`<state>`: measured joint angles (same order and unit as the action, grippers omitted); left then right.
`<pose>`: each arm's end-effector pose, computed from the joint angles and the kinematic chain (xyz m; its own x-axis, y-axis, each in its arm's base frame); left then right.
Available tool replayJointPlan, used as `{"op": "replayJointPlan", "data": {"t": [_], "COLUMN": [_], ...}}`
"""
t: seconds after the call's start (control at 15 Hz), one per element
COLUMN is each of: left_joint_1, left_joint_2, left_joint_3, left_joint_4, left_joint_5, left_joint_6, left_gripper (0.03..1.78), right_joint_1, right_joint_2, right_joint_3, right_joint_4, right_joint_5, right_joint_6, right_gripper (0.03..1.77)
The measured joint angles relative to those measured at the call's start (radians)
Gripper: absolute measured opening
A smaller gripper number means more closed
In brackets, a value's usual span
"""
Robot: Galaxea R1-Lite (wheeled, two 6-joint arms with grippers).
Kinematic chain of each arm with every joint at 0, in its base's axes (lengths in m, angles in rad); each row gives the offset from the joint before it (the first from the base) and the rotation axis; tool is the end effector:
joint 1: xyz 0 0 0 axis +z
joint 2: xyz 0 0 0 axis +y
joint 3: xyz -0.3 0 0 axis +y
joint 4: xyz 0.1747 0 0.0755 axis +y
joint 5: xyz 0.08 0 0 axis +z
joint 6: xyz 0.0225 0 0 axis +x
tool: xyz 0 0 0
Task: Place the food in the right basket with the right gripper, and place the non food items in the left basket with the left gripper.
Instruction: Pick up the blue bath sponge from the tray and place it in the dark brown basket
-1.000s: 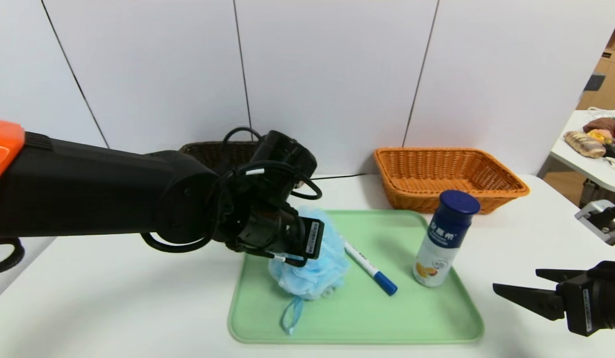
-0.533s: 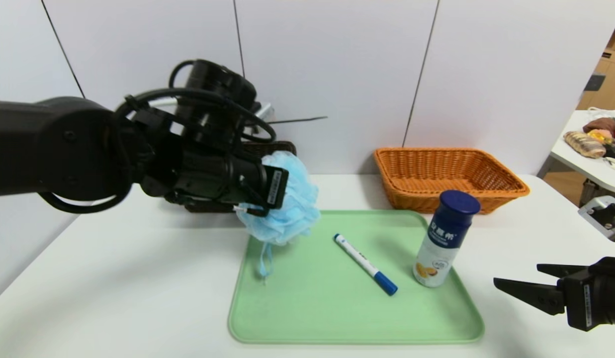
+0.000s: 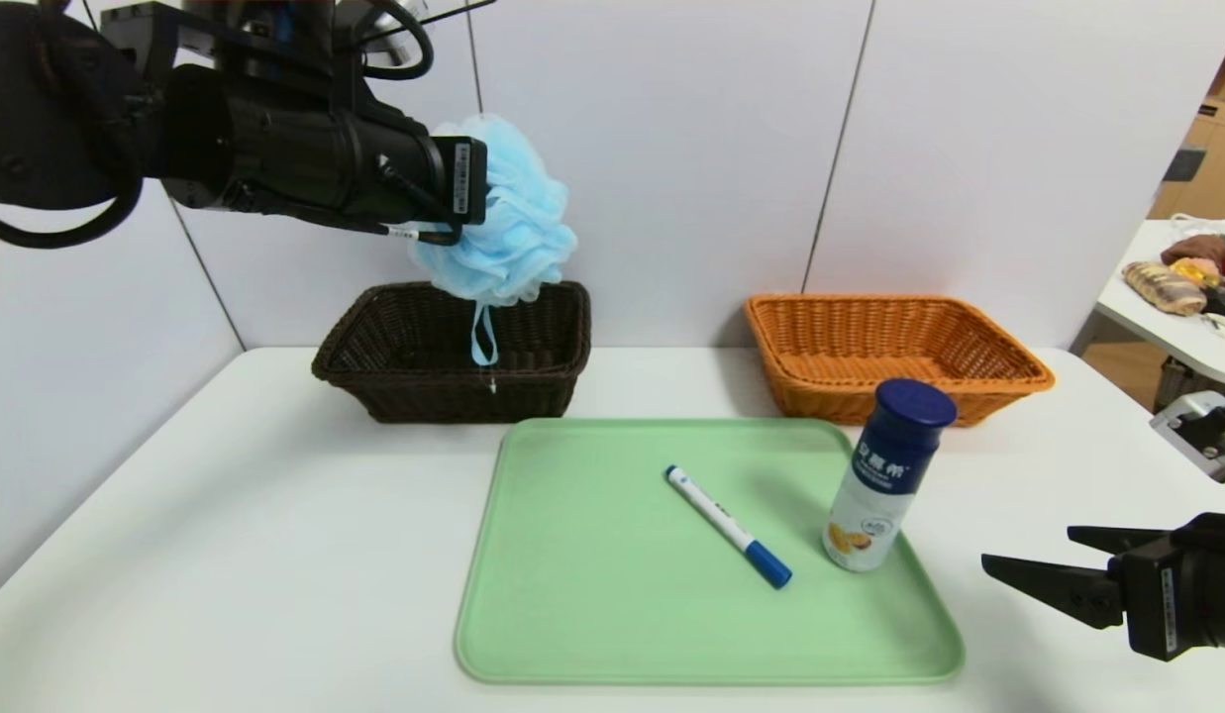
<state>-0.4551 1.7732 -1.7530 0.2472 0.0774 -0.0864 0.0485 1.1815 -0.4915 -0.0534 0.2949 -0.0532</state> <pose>0.3019 -0.1458 0.3388 0.8977 -0.3532 -0.2634 0.3494 0.9349 -0.0629 0.1501 0.0138 0.1642 0.7544 0.3276 -0.5688 -0.3110 0.9415 0.1298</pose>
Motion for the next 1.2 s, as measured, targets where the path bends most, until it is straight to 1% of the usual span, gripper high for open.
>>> {"op": "replayJointPlan", "data": {"t": [0.13,0.27,0.33,0.67,0.93,1.2], "left_joint_1": [0.036,0.084,0.107,0.180,0.197,0.199], "left_joint_2": [0.073,0.146,0.181,0.301,0.340,0.344], "left_joint_3": [-0.058,-0.090,-0.096,-0.098,-0.084,-0.086], "left_joint_4": [-0.010,-0.048,-0.068,-0.077,-0.077,-0.077], "left_joint_5": [0.000,-0.003,-0.004,-0.004,-0.043,-0.043], "left_joint_6": [0.011,0.020,0.022,0.039,0.037,0.039], "left_gripper": [0.25,0.25,0.25,0.25,0.24,0.24], "right_joint_1": [0.000,-0.001,-0.002,-0.006,-0.013,-0.014], "right_joint_2": [0.000,-0.001,-0.001,0.000,-0.001,0.000], "right_joint_3": [0.000,0.005,0.009,0.021,0.024,0.027], "right_joint_4": [0.000,0.001,0.000,-0.002,-0.003,-0.003], "right_joint_5": [-0.001,-0.001,-0.001,0.000,-0.001,-0.001], "right_joint_6": [0.000,0.000,0.000,0.001,0.000,0.000], "right_gripper": [1.70,1.70,1.70,1.70,1.70,1.70]}}
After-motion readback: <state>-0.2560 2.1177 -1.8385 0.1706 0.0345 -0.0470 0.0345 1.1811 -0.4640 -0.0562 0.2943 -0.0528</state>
